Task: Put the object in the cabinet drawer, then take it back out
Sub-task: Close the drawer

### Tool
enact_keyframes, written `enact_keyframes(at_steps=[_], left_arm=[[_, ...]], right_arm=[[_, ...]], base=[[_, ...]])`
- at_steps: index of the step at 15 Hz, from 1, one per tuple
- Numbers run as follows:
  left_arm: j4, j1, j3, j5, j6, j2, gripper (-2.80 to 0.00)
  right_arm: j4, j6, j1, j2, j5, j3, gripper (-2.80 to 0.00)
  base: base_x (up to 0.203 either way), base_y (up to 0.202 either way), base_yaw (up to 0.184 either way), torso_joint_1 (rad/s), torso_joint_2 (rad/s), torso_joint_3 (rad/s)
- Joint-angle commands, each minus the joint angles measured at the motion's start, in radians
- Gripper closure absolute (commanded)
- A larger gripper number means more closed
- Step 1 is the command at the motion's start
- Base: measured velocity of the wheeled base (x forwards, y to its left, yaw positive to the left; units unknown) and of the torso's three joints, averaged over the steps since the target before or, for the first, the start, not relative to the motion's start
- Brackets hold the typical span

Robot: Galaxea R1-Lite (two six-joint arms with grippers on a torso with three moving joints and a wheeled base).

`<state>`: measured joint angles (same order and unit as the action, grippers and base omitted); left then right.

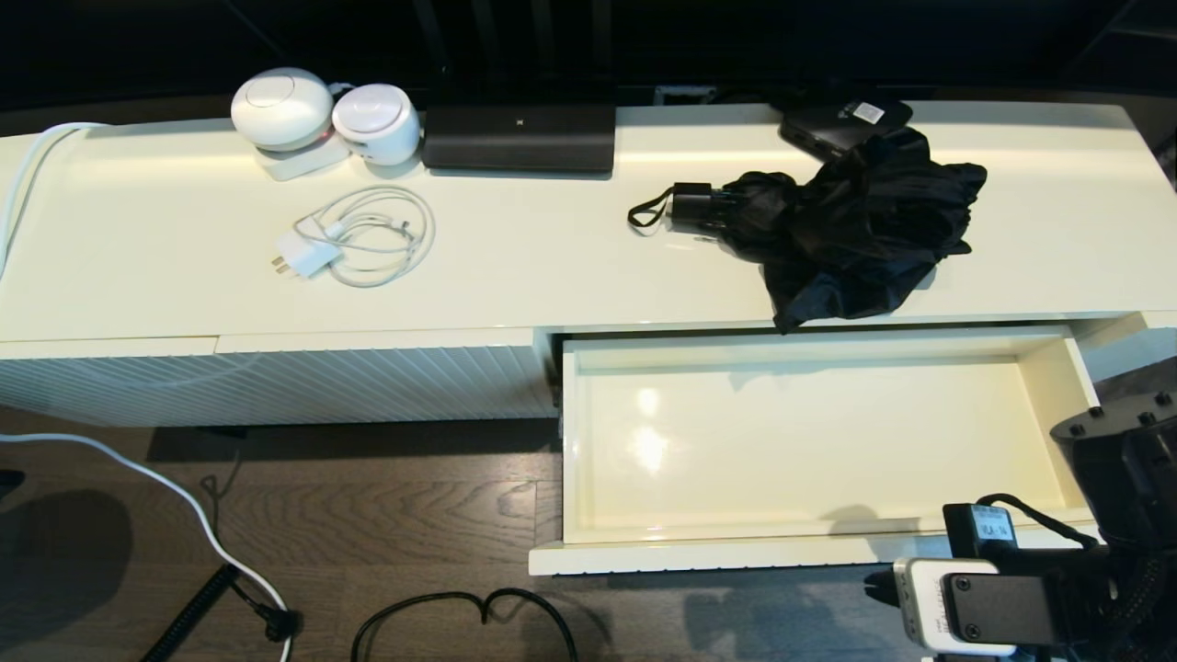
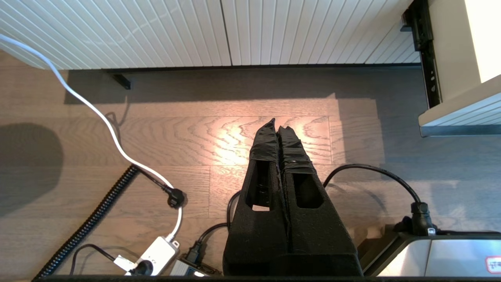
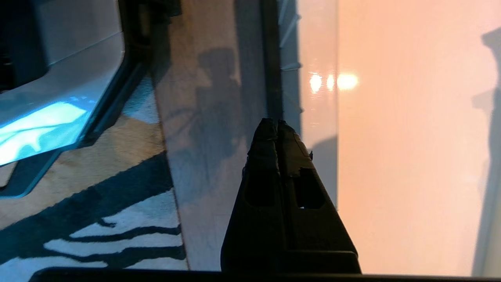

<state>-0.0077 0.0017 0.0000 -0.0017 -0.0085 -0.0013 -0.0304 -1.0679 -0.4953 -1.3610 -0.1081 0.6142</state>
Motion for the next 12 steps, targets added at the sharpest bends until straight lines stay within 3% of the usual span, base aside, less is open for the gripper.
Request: enact_keyframes(at_steps=[1, 5, 12], left_arm=[[0.000, 0.000, 0.000, 0.000, 0.001, -0.002, 0.00], [0.000, 0.000, 0.000, 0.000, -0.001, -0.002, 0.00], [0.000, 0.001, 0.000, 0.000, 0.001, -0.002, 0.00]], right_arm=[[0.089, -0.008, 0.000, -0.040, 0.023, -0.036, 0.00], [0.138, -0.012, -0.014, -0.058, 0.071, -0.066, 0.00], [0.298, -0.014, -0.019, -0.062, 0.087, -0.085, 0.00]], base=[[0.000, 0.000, 0.000, 0.000, 0.00, 0.000], [0.000, 0.000, 0.000, 0.000, 0.00, 0.000], [0.000, 0.000, 0.000, 0.000, 0.00, 0.000]])
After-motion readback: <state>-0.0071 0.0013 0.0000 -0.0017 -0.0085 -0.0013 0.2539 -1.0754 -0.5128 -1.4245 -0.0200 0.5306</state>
